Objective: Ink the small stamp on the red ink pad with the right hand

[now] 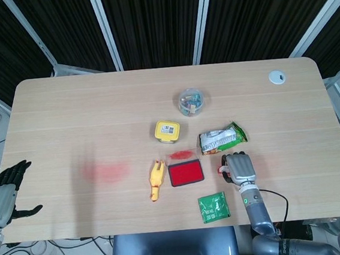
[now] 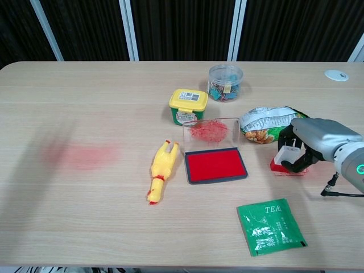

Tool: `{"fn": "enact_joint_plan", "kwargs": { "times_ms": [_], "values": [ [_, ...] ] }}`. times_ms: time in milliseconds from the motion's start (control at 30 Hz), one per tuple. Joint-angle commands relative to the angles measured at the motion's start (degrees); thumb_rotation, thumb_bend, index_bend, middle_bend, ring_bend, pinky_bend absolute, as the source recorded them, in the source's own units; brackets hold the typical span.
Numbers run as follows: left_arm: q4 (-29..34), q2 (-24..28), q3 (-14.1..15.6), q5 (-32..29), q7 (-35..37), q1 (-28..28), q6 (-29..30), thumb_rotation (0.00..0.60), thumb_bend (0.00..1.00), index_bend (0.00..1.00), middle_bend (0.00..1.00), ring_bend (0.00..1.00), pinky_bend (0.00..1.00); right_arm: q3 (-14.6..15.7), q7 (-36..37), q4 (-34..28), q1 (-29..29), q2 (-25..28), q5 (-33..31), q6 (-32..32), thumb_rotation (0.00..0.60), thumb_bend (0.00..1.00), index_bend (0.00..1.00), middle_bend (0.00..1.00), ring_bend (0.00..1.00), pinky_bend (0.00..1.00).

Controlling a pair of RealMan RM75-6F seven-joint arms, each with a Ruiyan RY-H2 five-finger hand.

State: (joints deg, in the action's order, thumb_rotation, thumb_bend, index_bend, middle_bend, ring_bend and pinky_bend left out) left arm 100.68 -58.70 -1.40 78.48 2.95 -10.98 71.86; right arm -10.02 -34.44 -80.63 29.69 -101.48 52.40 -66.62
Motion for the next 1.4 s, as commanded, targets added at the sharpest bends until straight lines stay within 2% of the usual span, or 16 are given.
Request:
{"fn": "enact_joint_plan", "kwargs": {
  "times_ms": [33,400,900,1267,1400],
  "values": [
    [0.02,0.0,-0.01,-0.01,0.0,-0.01,-0.02,0.6,0.0,0.0,0.0,0.0,0.0,-0.06,-0.2,-0.05,0.05,-0.02,-0.22,0.08,0.6,0.47,0.67,0.48,0.38,0.3],
    [0.08,0.04,-0.03,-0.11,-0.02,-0.04,-0.1,0.6,0.0,0.0,0.0,0.0,0.0,-0.16,-1.01,-0.26,0.21,-0.06,-0.97,0.28,0.6,0.45,0.64,0.46,0.37,0.29],
    [0.15,0.1,-0.01,-0.11,0.03,-0.05,-0.15,0.6,0.0,0.0,0.0,0.0,0.0,-0.25,-2.09,-0.93,0.46,0.18,-2.01,0.33,0.6,0.42,0.51,0.38,0.34,0.27],
    [0.16,0.13,0.01,-0.1,0.07,-0.06,-0.2,0.6,0.0,0.0,0.0,0.0,0.0,-0.19,-3.27,-1.51,0.71,0.43,-2.97,0.27,0.6,0.4,0.39,0.35,0.32,0.27],
    [0.15,0.11,0.0,-0.09,0.07,-0.05,-0.17,0.6,0.0,0.0,0.0,0.0,0.0,-0.09,-3.92,-2.18,0.77,0.84,-3.23,0.02,0.6,0.35,0.29,0.28,0.27,0.26]
  ]
}}
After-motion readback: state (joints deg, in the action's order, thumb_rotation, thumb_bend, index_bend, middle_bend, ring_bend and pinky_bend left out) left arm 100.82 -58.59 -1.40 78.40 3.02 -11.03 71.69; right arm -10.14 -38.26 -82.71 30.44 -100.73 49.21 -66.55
